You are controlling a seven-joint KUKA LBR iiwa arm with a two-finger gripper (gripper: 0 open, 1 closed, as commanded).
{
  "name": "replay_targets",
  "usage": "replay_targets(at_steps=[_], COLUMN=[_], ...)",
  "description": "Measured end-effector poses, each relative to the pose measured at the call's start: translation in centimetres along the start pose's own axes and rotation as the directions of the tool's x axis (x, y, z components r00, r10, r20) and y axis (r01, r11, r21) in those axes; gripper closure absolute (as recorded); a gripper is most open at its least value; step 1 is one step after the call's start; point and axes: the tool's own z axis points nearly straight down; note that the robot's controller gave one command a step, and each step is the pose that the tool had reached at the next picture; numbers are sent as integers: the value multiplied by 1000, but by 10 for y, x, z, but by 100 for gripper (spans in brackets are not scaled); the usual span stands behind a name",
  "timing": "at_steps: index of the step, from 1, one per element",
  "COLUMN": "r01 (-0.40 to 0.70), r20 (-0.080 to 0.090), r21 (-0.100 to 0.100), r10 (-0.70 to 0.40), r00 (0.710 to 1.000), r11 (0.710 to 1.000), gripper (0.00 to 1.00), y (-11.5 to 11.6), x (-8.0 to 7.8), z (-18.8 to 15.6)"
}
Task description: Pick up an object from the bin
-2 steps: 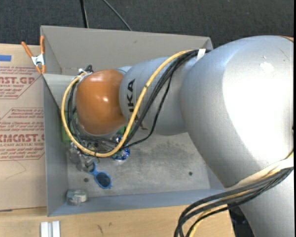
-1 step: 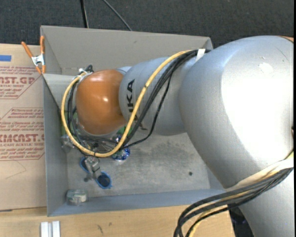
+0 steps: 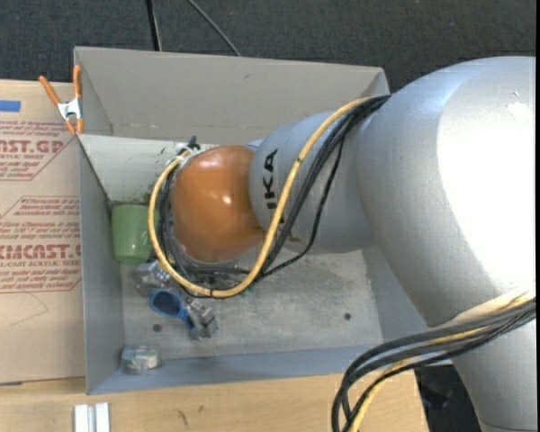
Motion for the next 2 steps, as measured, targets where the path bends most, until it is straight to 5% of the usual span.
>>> replay_targets(at_steps=[1, 2], r01=[1, 1], r20=[3, 3], r21=[-1, -1], r10=[-1, -1], r00=[1000, 1000], r11=[1000, 1000], gripper=[100, 0], y=[1, 1], x=[-2, -2], z=[-1, -1])
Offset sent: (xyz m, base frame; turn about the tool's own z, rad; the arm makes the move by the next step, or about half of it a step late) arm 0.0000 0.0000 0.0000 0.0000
